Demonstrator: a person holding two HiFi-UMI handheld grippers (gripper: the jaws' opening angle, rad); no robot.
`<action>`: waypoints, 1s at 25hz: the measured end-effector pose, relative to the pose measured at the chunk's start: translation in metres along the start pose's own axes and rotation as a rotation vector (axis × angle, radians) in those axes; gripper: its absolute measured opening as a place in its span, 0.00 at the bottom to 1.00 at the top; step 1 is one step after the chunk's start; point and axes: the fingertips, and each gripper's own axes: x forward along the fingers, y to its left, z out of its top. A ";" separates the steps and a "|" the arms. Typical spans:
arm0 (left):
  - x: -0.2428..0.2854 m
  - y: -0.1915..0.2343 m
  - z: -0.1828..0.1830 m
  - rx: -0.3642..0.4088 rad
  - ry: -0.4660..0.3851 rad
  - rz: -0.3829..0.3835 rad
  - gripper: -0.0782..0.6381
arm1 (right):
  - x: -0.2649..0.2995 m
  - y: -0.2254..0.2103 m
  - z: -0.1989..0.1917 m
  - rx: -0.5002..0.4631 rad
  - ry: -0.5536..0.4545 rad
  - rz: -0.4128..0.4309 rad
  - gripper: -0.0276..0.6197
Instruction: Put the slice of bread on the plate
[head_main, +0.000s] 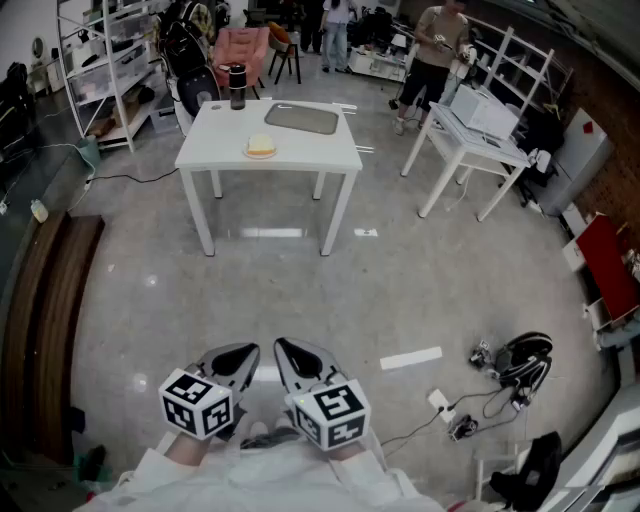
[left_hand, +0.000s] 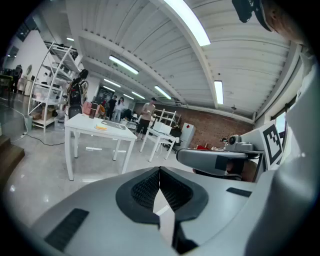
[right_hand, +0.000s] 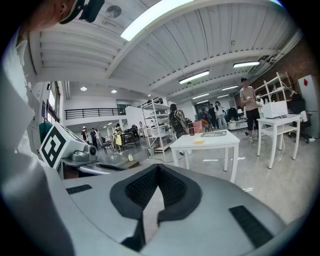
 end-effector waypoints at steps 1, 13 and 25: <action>0.002 -0.004 -0.001 -0.004 0.000 -0.007 0.12 | -0.004 -0.002 -0.001 0.001 0.002 -0.003 0.06; 0.011 -0.006 0.008 -0.008 -0.020 0.006 0.12 | -0.007 -0.021 0.006 -0.019 0.004 -0.029 0.06; 0.037 0.013 0.023 -0.017 -0.064 0.096 0.12 | 0.013 -0.034 0.016 -0.021 -0.009 0.016 0.06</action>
